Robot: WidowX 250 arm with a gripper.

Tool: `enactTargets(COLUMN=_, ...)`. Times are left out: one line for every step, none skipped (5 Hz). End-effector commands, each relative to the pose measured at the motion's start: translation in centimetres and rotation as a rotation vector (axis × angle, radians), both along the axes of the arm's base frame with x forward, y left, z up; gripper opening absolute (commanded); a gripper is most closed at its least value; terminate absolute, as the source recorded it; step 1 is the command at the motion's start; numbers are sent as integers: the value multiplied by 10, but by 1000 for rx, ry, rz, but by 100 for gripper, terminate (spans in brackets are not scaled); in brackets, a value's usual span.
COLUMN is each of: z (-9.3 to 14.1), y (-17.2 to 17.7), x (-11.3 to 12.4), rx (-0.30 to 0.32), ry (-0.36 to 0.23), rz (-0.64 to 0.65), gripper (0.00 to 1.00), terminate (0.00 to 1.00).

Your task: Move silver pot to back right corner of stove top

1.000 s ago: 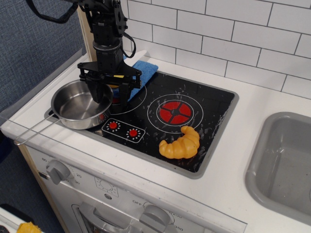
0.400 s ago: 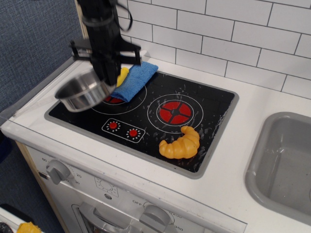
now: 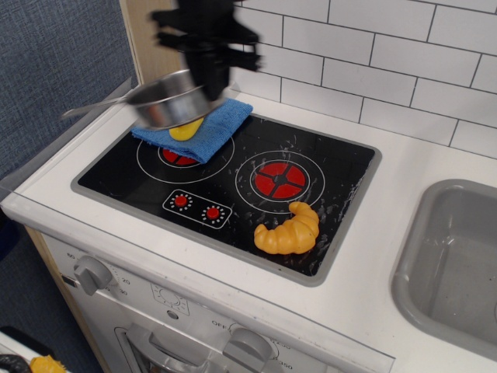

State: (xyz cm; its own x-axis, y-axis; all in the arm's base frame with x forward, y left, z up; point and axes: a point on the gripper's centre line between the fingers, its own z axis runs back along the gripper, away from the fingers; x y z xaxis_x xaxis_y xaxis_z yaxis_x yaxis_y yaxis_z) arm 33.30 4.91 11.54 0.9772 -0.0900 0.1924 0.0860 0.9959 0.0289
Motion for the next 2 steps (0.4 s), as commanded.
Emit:
enactTargets(z=-7, y=-59, x=31, rx=54, ry=-8, rz=-306, gripper=0, terminate=0)
enactTargets(z=-22, y=-80, x=33, rx=52, ry=8, rz=-385, gripper=0, terminate=0)
